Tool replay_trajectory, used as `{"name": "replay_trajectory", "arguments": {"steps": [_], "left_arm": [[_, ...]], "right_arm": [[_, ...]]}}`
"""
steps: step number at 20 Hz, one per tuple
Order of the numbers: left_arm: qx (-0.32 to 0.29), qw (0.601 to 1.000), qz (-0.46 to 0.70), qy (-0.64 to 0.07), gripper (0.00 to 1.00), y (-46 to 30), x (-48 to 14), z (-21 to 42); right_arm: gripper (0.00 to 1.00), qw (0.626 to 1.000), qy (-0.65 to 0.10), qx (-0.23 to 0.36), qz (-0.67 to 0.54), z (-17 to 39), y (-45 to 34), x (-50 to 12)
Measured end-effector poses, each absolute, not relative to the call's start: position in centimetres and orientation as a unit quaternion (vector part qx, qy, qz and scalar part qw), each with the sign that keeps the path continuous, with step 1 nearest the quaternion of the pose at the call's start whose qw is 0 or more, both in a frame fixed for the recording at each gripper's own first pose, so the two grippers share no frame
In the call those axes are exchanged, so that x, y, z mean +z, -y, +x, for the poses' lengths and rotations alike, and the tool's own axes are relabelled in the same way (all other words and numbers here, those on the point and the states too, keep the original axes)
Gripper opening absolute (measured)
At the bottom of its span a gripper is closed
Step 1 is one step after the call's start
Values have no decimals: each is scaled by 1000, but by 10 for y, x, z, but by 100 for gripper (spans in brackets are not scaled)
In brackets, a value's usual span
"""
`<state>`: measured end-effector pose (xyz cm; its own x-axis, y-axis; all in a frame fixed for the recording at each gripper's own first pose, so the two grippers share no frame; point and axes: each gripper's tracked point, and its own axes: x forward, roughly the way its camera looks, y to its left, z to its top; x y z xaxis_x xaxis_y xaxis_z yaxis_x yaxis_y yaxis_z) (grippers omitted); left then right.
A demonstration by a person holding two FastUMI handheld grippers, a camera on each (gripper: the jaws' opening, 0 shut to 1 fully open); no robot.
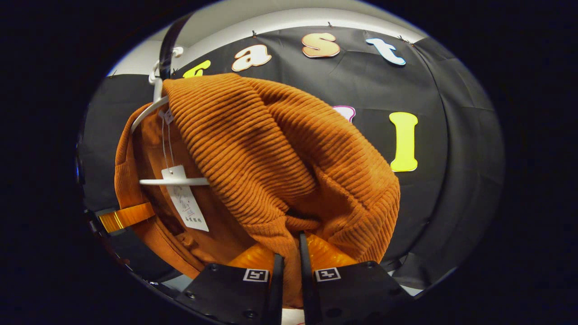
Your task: Grasp the clothes on the hanger with both hands and then place them into the laundry hamper below.
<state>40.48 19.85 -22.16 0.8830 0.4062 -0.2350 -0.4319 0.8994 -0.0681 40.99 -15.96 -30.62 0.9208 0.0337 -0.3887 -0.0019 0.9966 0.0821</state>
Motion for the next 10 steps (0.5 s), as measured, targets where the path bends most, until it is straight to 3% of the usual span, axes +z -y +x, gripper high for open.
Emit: {"name": "replay_trajectory", "arguments": {"steps": [4, 10], "left_arm": [[239, 967, -37, -84, 5, -214, -194, 382], [275, 961, -18, -32, 5, -237, -138, 356]], "right_arm": [[23, 985, -156, 37, 62, 408, 175, -276], [22, 992, -86, 13, 90, 419, 222, -226]]}}
